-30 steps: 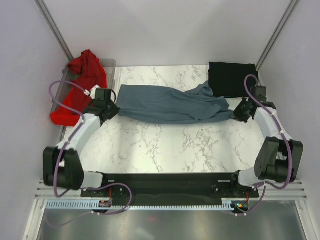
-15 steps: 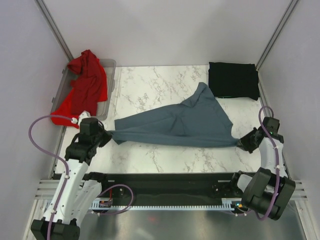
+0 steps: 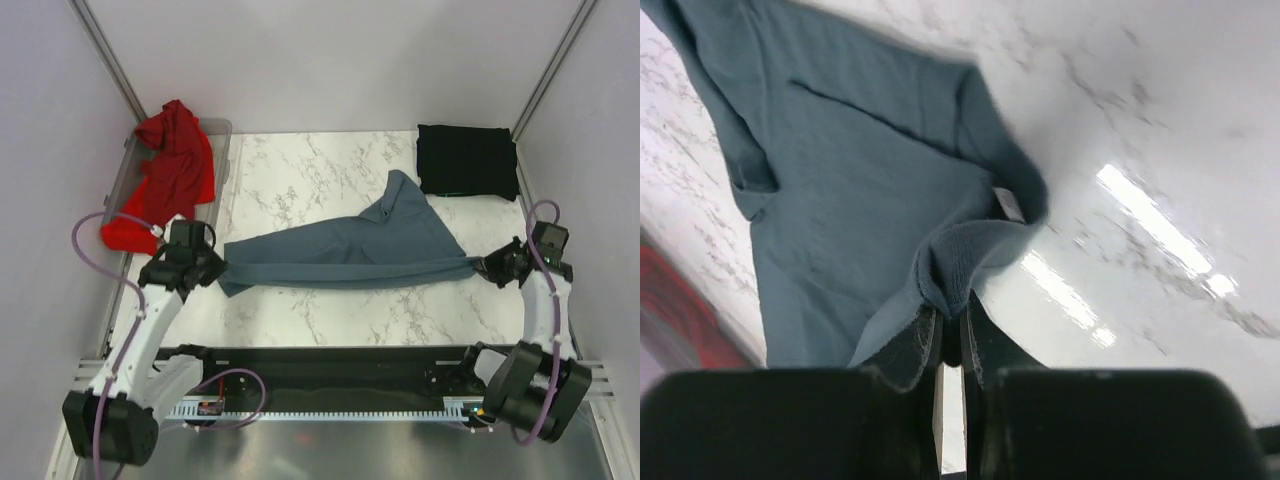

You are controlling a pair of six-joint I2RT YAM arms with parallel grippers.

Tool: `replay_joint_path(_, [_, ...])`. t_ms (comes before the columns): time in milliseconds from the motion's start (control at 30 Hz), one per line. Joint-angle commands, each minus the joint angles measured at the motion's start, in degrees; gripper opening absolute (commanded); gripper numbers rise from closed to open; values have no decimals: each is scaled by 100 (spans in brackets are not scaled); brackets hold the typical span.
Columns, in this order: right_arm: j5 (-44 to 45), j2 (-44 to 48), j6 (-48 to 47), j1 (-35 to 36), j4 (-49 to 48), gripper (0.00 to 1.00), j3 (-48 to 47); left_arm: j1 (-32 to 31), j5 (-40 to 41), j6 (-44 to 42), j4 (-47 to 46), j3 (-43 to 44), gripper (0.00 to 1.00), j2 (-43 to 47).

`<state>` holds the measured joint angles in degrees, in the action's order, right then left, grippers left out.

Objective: Fold and stack the t-shirts

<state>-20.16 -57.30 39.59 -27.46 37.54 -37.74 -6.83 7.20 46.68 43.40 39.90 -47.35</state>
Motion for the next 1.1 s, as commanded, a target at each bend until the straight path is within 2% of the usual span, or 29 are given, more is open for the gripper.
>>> replay_joint_path(0, [-172,-1000,189,450,-1046,0,-987,50,247,-483,-701,991,2,-1279])
replay_joint_path(33, [-390,-1325,154,592,-1056,0,-1286,50,212,-588,-710,1611,2,-1581])
replay_joint_path(100, [-497,-2230,14,1030,-837,0,-2567,120,-94,-886,-588,2378,2,-2240])
replay_joint_path(133, [-480,-2459,-161,1128,-436,0,-3094,155,-253,-975,-456,3296,2,-2765])
replay_joint_path(167, [-462,-2670,-223,1181,-292,0,-4022,208,-359,-1063,-307,3801,2,-3014])
replay_joint_path(233, [-323,-2611,-337,1147,-116,0,-4713,208,-421,-1274,131,5133,2,-3349])
replay_joint_path(267, [-182,-2463,-382,1112,-46,0,-5247,217,-430,-1414,195,5464,2,-3359])
replay_joint_path(333, [-268,-2313,-417,936,200,0,-5664,235,-465,-1512,327,6044,2,-3264])
replay_joint_path(400, [-304,-2067,-505,866,324,0,-5657,252,-526,-1591,397,6170,2,-3123])
replay_joint_path(533, [-260,-1540,-593,857,245,0,-4833,270,-580,-1574,433,5610,2,-2605])
replay_joint_path(700, [-128,-626,-839,795,131,0,-3146,279,-404,-1627,179,3695,2,-1454])
replay_joint_path(733, [-76,-294,-865,804,131,0,-2630,279,-395,-1618,117,2978,2,-1296])
replay_joint_path(933, [495,1332,-200,778,140,0,-406,340,-263,-802,-94,366,2,-163])
replay_joint_path(1000, [400,1572,56,725,166,0,10,314,-359,-327,-217,-103,3,41])
replay_joint_path(1067, [198,1739,382,725,192,0,538,323,-509,-73,-236,-210,3,252])
